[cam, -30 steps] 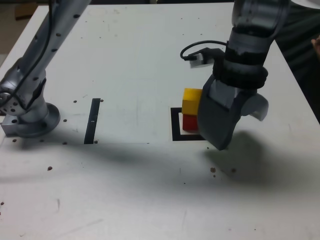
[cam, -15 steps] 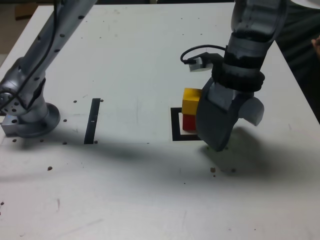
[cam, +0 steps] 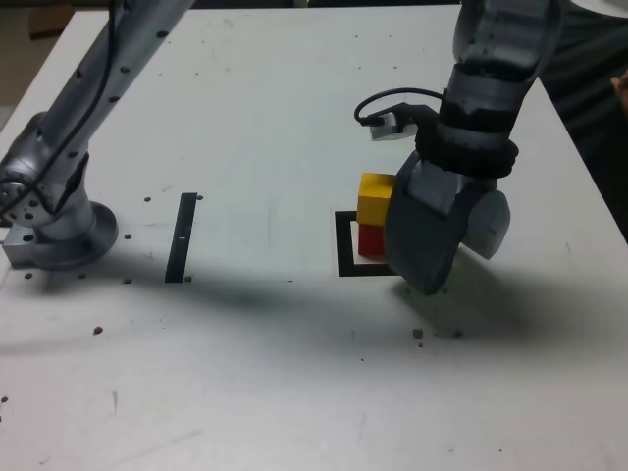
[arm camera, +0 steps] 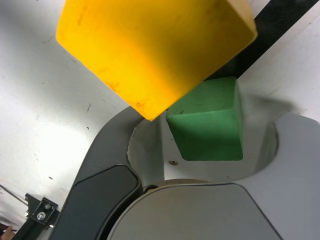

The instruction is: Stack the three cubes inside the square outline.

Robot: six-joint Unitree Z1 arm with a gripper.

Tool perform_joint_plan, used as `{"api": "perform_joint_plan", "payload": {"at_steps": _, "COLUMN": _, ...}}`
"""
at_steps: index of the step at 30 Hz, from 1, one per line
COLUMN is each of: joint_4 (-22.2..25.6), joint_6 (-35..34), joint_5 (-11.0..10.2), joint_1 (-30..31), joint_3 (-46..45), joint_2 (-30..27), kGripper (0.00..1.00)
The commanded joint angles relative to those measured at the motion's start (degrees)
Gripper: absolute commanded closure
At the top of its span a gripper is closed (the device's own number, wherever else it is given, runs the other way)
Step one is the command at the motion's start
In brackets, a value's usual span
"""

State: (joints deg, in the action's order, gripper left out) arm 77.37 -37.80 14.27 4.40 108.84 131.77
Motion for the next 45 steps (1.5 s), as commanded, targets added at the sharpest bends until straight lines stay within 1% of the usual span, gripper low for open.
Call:
{"api": "perform_joint_plan", "payload": {"at_steps": 1, "joint_4": 0.0, "joint_6": -0.1, "joint_5": 0.0, "joint_1": -0.1, "joint_3": -0.2, "joint_2": 0.5, "kGripper": 0.62}}
{"api": "perform_joint_plan", "payload": {"at_steps": 4, "joint_4": 0.1, "joint_6": -0.1, "joint_5": 0.0, "joint_1": -0.1, "joint_3": -0.2, "joint_2": 0.5, "kGripper": 0.64}}
{"api": "perform_joint_plan", "payload": {"at_steps": 19, "joint_4": 0.6, "joint_6": 0.0, "joint_5": -0.1, "joint_1": 0.3, "joint_3": 0.0, "joint_2": 0.6, "kGripper": 0.64}}
{"api": "perform_joint_plan", "payload": {"at_steps": 29, "joint_4": 2.2, "joint_6": 0.4, "joint_5": -1.3, "joint_1": 4.2, "joint_3": -0.2, "joint_2": -2.2, "kGripper": 0.64}}
{"api": "perform_joint_plan", "payload": {"at_steps": 34, "joint_4": 4.0, "joint_6": 0.3, "joint_5": -2.3, "joint_1": 7.2, "joint_3": -0.7, "joint_2": -5.1, "kGripper": 0.64}}
{"api": "perform_joint_plan", "payload": {"at_steps": 38, "joint_4": 7.0, "joint_6": 1.1, "joint_5": -3.9, "joint_1": 8.7, "joint_3": -0.8, "joint_2": -8.3, "kGripper": 0.64}}
{"api": "perform_joint_plan", "payload": {"at_steps": 41, "joint_4": 9.7, "joint_6": 2.9, "joint_5": -5.2, "joint_1": 9.3, "joint_3": -1.0, "joint_2": -10.8, "kGripper": 0.64}}
{"api": "perform_joint_plan", "payload": {"at_steps": 45, "joint_4": 12.5, "joint_6": 7.4, "joint_5": -6.7, "joint_1": 9.6, "joint_3": -1.8, "joint_2": -14.2, "kGripper": 0.64}}
